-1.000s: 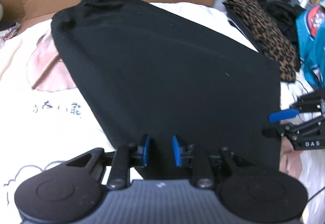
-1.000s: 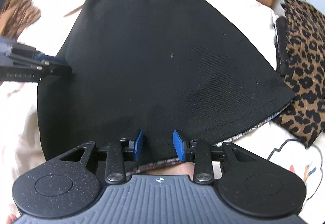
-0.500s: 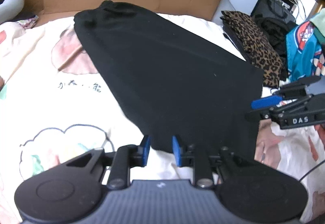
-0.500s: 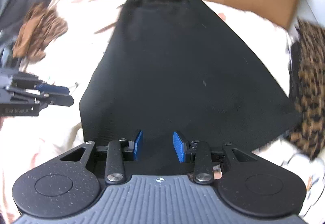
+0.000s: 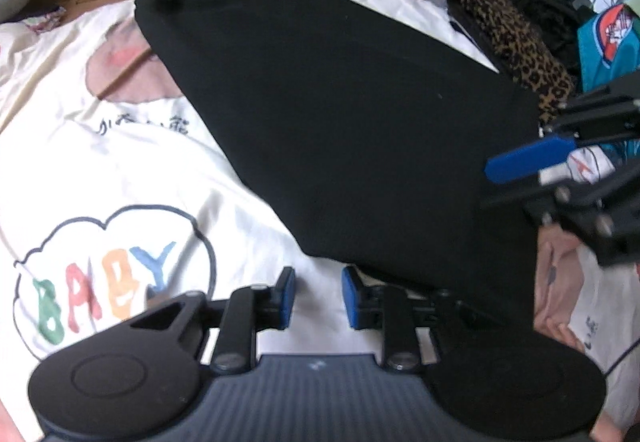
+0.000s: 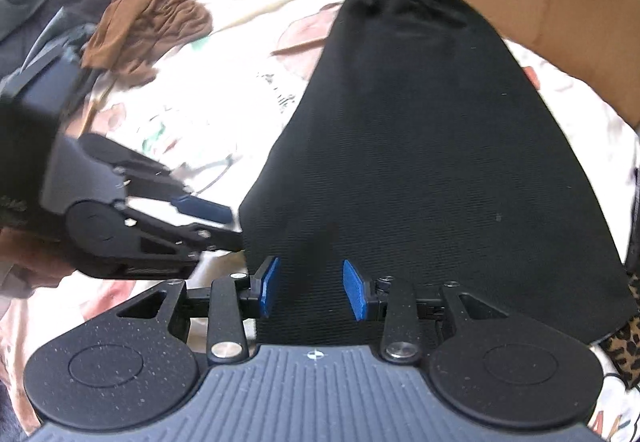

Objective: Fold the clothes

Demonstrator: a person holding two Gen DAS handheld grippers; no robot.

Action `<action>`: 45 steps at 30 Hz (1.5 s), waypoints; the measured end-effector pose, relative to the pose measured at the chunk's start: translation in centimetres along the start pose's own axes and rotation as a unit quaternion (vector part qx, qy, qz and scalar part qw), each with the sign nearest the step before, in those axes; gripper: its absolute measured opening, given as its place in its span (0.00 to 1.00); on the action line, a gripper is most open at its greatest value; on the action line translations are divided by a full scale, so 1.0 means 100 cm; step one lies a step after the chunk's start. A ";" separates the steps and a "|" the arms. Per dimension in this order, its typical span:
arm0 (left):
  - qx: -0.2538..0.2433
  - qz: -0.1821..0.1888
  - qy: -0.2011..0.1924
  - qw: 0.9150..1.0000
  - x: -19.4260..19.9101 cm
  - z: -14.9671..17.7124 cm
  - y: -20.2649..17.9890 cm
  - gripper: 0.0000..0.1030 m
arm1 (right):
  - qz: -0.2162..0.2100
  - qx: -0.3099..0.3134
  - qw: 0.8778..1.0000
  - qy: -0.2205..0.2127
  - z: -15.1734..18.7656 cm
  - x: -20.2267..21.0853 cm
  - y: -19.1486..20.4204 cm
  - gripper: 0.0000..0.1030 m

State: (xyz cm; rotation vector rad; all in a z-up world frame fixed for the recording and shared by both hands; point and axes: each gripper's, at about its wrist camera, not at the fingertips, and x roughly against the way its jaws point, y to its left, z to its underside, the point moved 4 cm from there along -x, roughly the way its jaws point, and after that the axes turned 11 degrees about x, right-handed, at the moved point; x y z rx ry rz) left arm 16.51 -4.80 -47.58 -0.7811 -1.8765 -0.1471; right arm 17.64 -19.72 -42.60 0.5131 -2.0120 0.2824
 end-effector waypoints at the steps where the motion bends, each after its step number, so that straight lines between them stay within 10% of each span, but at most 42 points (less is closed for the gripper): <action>1: 0.001 0.000 -0.001 1.000 0.000 0.000 0.001 0.28 | -0.005 0.002 1.000 0.002 0.000 -0.002 0.003 0.43; 16: 0.061 0.037 -0.046 0.996 0.019 -0.021 0.002 0.38 | 0.004 0.026 1.000 0.009 0.002 -0.023 0.014 0.49; 22: 0.063 0.034 -0.042 0.997 0.005 -0.030 -0.009 0.46 | 0.002 0.005 1.000 0.004 0.007 -0.021 0.001 0.04; 45: 0.003 -0.032 -0.055 0.998 -0.024 -0.038 -0.002 0.64 | -0.004 -0.036 0.999 -0.012 0.013 -0.011 -0.019 0.00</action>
